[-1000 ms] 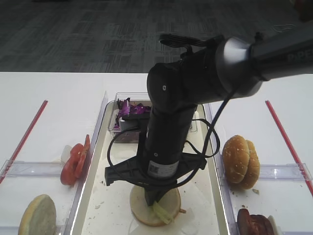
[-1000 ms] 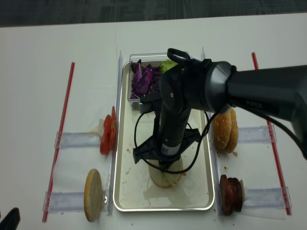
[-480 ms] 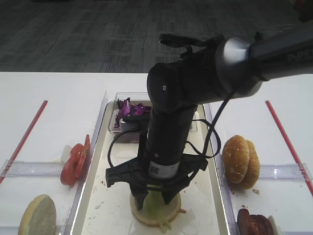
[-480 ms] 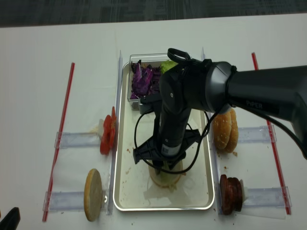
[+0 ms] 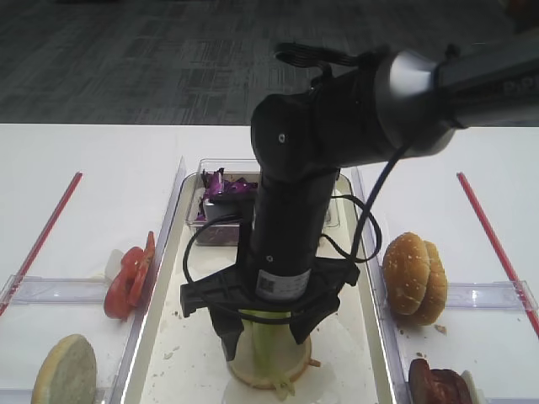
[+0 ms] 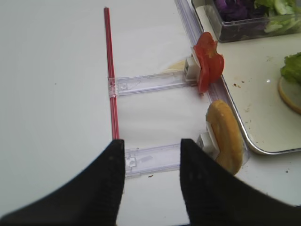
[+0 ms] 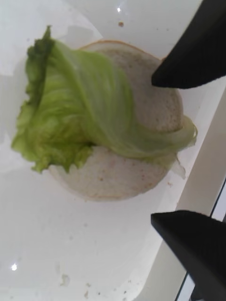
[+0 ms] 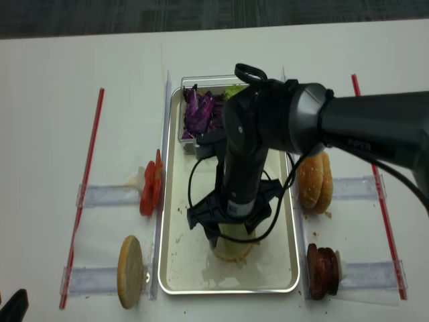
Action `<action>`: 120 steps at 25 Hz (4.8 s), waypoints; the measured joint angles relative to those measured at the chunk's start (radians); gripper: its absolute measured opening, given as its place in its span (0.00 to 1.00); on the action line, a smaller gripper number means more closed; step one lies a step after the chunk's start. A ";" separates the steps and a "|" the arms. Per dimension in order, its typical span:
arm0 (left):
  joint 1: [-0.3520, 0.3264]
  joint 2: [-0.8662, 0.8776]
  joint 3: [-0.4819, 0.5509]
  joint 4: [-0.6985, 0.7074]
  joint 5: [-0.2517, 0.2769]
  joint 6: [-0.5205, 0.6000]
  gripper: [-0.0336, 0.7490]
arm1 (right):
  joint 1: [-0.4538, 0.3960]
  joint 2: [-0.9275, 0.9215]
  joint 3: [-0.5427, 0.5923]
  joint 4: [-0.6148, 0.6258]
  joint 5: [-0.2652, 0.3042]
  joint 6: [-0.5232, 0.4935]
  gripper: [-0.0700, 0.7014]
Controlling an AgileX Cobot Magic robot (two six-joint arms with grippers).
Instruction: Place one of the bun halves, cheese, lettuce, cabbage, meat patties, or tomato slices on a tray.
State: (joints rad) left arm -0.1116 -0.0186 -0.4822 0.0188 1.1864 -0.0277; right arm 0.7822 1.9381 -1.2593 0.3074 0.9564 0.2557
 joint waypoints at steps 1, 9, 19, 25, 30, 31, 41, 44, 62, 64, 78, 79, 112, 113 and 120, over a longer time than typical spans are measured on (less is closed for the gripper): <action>0.000 0.000 0.000 0.000 0.000 0.000 0.39 | 0.000 0.000 -0.013 -0.004 0.012 0.000 0.81; 0.000 0.000 0.000 0.000 0.000 0.000 0.39 | 0.000 0.000 -0.162 -0.067 0.120 0.021 0.81; 0.000 0.000 0.000 0.000 0.000 0.000 0.39 | -0.025 0.000 -0.430 -0.130 0.264 0.048 0.81; 0.000 0.000 0.000 0.000 0.000 0.000 0.39 | -0.061 0.000 -0.507 -0.147 0.272 0.052 0.81; 0.000 0.000 0.000 0.000 0.000 0.000 0.39 | -0.094 0.000 -0.519 -0.128 0.278 0.052 0.81; 0.000 0.000 0.000 0.000 0.000 0.000 0.39 | -0.107 0.000 -0.519 -0.125 0.278 0.052 0.81; 0.000 0.000 0.000 0.000 0.000 0.000 0.39 | -0.246 0.000 -0.519 -0.119 0.279 0.034 0.81; 0.000 0.000 0.000 0.000 0.000 0.000 0.39 | -0.285 0.000 -0.519 -0.119 0.279 0.023 0.81; 0.000 0.000 0.000 0.000 0.000 0.000 0.39 | -0.565 -0.073 -0.521 -0.162 0.283 -0.093 0.81; 0.000 0.000 0.000 0.000 0.000 0.000 0.39 | -0.600 -0.084 -0.521 -0.165 0.285 -0.122 0.81; 0.000 0.000 0.000 0.000 0.000 0.000 0.39 | -0.773 -0.105 -0.521 -0.184 0.286 -0.234 0.81; 0.000 0.000 0.000 0.000 0.000 0.000 0.39 | -0.773 -0.111 -0.518 -0.180 0.286 -0.238 0.81; 0.000 0.000 0.000 0.000 0.000 0.000 0.39 | -0.773 -1.074 0.362 -0.246 0.294 -0.247 0.81; 0.000 0.000 0.000 0.000 0.000 0.000 0.39 | -0.773 -1.109 0.377 -0.251 0.294 -0.247 0.81; 0.000 0.000 0.000 0.000 0.000 0.001 0.39 | -0.773 -1.373 0.454 -0.330 0.306 -0.247 0.81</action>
State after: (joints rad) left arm -0.1116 -0.0186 -0.4822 0.0188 1.1864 -0.0270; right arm 0.0089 0.5647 -0.8049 -0.0224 1.2619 0.0092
